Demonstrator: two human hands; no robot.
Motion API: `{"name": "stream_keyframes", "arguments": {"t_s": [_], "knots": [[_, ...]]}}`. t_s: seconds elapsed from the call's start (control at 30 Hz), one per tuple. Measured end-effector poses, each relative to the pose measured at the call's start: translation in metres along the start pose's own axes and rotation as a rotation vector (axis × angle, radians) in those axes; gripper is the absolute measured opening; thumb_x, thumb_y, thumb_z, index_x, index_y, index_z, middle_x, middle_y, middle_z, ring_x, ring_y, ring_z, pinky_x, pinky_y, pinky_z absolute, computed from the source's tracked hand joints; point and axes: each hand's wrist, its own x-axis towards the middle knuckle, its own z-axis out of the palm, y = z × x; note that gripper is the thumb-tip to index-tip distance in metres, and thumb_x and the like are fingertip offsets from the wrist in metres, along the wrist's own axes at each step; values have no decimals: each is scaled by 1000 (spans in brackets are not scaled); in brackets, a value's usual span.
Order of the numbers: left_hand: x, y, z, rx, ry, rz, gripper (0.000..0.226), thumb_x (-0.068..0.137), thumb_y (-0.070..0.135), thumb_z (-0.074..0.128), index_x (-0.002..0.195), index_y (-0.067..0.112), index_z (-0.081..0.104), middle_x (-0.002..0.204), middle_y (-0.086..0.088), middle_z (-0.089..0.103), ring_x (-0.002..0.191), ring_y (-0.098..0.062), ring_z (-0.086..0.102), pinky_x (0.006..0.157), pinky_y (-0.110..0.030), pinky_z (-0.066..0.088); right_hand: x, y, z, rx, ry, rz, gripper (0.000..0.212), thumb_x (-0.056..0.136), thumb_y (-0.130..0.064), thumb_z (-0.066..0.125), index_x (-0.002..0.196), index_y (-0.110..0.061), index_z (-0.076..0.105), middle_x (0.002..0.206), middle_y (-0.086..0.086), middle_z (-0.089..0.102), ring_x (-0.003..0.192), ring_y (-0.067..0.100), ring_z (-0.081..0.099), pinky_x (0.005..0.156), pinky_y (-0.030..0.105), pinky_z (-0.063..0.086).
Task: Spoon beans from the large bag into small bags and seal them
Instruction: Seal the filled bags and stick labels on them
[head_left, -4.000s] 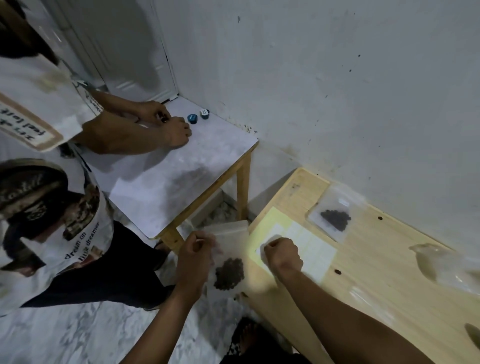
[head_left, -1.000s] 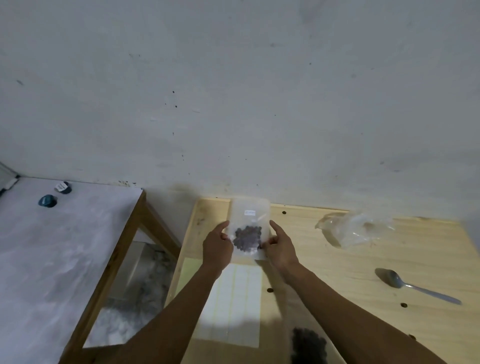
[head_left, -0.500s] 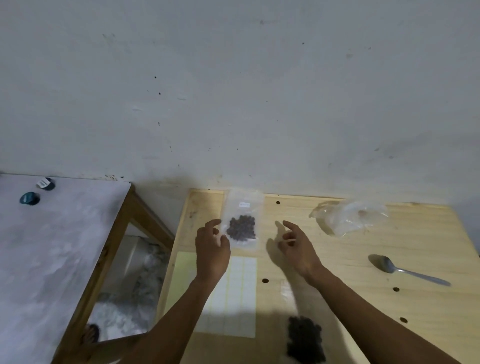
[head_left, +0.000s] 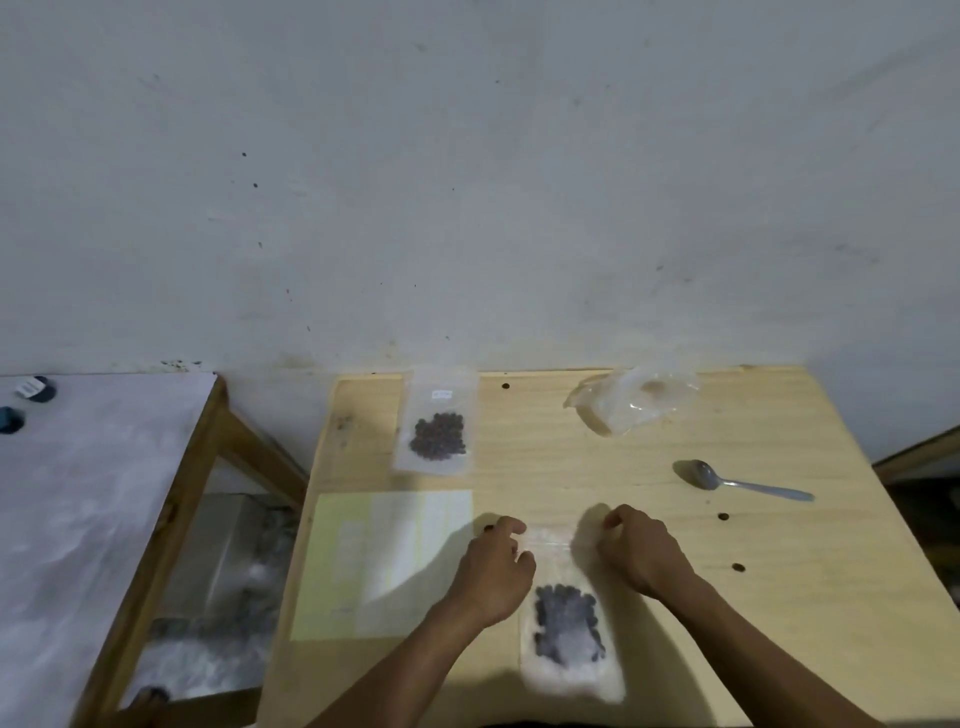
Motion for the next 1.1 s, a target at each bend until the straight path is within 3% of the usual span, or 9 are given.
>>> {"name": "stream_keyframes", "arguments": {"t_s": [0.13,0.23,0.3,0.4,0.6,0.7,0.83,0.97,1.1], "knots": [[-10,1,10,-60,39,3,41,99,19,50,139,21,44,141,-9,51,130,-18,50,98,-25,42,-8,6,11,181,-15,10,46,87,-23,63,129,-13,47,121,13,61,107,30,60,83,33,47],[-18,1,15,-168,116,4,46,99,14,49,143,23,41,140,-5,49,117,-14,55,84,-18,43,-14,8,14,373,-12,-15,30,86,-16,65,112,-15,51,102,7,62,91,24,62,72,33,49],[-22,0,18,-248,216,18,46,98,11,50,140,27,42,130,2,52,99,-8,58,67,-12,46,-17,7,13,533,-42,-40,8,89,-8,64,86,-11,57,75,4,61,65,18,57,59,30,44],[-28,0,15,-358,338,35,42,97,11,53,132,32,45,114,7,55,92,-7,59,61,-10,46,-21,2,7,748,-172,-76,23,94,-6,61,72,-8,54,55,4,47,47,16,39,49,26,34],[-40,-7,-7,-517,490,57,6,96,22,61,98,23,66,87,7,66,77,-6,61,67,-19,47,-30,-37,1,788,-221,-222,38,95,-24,62,60,-20,48,59,0,41,53,14,35,53,26,35],[-50,-17,-20,-586,584,46,13,95,25,63,84,19,66,77,-2,67,72,-14,62,64,-26,46,-37,-65,6,775,-234,-302,30,94,-20,64,64,-20,60,61,0,45,54,15,38,54,25,36],[-67,-36,-42,-646,713,-6,12,95,27,62,91,17,67,87,-1,70,84,-15,65,72,-22,49,-44,-104,20,729,-305,-377,28,94,-22,63,67,-22,62,61,-8,53,57,11,46,58,25,41],[-91,-64,-62,-793,778,10,12,97,30,61,98,20,68,92,0,75,87,-18,71,75,-33,58,-53,-143,42,665,-387,-440,37,95,-22,63,58,-26,60,59,-8,47,55,12,41,58,27,38],[-118,-91,-81,-984,825,-13,11,99,17,57,104,10,64,93,-5,77,85,-23,74,73,-33,60,-64,-179,71,623,-496,-489,30,94,-25,64,65,-23,62,62,-1,47,57,15,44,59,27,39]]}}
